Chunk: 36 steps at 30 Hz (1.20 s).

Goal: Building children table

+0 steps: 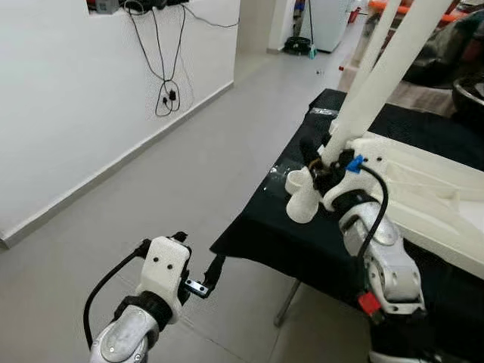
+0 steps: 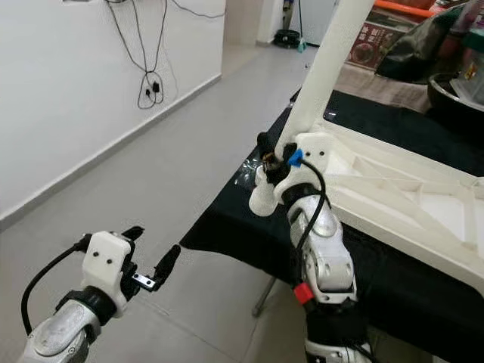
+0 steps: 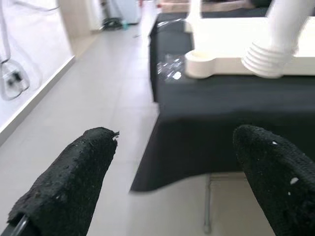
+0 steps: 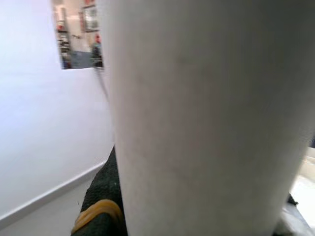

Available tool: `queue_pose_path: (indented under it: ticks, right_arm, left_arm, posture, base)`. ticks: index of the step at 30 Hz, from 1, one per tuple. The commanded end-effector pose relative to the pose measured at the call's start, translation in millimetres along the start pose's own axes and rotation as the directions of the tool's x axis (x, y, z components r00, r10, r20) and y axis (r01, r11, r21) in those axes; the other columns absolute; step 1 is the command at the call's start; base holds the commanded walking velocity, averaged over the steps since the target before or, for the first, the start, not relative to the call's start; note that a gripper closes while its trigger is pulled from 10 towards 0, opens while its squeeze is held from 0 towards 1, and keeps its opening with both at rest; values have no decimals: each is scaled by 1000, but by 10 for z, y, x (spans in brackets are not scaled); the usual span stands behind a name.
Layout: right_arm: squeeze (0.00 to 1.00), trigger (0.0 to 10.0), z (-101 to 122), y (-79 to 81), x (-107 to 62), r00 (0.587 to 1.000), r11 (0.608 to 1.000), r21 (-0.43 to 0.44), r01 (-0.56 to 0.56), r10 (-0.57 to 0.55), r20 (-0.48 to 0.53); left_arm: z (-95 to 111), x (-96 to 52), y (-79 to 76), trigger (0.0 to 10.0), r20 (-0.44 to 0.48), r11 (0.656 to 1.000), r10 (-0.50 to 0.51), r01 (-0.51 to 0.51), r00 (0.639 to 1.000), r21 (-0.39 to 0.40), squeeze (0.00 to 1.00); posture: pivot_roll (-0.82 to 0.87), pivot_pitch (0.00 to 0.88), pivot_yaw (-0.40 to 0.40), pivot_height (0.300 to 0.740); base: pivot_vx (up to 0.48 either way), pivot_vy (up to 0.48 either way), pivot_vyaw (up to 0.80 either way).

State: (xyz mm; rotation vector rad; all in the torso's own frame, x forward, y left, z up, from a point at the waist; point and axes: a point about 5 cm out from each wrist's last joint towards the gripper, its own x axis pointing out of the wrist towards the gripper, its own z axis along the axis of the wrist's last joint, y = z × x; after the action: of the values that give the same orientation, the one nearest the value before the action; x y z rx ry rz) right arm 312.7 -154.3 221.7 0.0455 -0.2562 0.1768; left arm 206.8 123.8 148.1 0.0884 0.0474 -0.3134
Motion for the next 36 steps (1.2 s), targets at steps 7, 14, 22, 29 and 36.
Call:
queue_pose_path:
  ticks: [7,14,22,29,36]
  right_arm:
    - [0,10000,-62,194,-60,1000,999,-53,13,-13,13]
    - [0,10000,26,324,49,998,999,-38,0,2,58]
    - [0,10000,43,366,69,997,999,-24,-22,24,70]
    - [0,10000,29,370,88,998,999,-31,-8,10,69]
    - [0,10000,25,393,102,998,1000,-27,-6,8,68]
  left_arm:
    - [277,132,213,10000,126,976,197,-207,972,73,0]
    - [508,208,390,10000,229,930,339,-362,912,67,0]
    - [590,247,414,10000,265,913,366,-399,892,82,0]
    - [615,291,405,10000,271,911,363,-401,891,100,0]
    - [637,328,345,10000,280,923,325,-367,903,113,0]
  posture:
    - [126,17,-106,740]
    - [128,0,-118,740]
    - [126,0,-123,740]
    - [124,0,-123,740]
    - [131,0,-130,740]
  base:
    - [0,0,-788]
    - [0,0,0]
    - [0,0,0]
    - [317,0,0]
    - [393,0,0]
